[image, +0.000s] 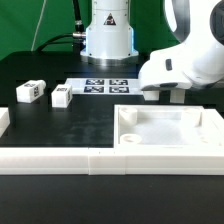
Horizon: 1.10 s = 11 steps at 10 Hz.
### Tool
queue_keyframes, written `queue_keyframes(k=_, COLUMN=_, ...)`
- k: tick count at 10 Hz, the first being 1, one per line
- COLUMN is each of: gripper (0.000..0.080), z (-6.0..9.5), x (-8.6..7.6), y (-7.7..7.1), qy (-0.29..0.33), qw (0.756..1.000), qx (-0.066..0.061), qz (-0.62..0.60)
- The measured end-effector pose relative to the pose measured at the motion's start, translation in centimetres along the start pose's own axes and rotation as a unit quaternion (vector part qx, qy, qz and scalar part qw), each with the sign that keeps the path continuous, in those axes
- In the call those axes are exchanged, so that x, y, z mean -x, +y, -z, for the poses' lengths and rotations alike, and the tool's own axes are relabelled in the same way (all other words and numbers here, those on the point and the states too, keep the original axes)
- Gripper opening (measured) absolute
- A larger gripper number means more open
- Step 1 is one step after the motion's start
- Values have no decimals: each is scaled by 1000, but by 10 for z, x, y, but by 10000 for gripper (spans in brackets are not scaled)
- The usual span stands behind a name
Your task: Assemble one leg
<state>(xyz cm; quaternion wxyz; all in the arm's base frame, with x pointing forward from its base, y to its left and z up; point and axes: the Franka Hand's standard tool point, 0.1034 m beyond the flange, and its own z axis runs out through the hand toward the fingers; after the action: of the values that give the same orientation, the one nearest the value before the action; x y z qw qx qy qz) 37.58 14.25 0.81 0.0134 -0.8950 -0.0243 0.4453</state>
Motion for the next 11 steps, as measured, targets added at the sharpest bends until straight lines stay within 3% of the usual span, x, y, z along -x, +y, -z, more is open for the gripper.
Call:
queue_keyframes(k=1, gripper=649, z=0, x=-1, y=1, qy=1, qw=1000, qx=0, qz=-1)
queue_keyframes(k=2, gripper=524, z=0, x=0, y=0, qy=1, qw=1000, qx=0, qz=0)
queue_keyframes(k=3, gripper=524, z=0, x=0, y=0, qy=1, qw=1000, qx=0, qz=0)
queue_keyframes(k=5, gripper=284, z=0, x=0, y=0, qy=1, qw=1000, qx=0, qz=0)
queue_keyframes(k=11, gripper=285, z=1, x=1, y=0, qy=1, qw=1000, qx=0, qz=0)
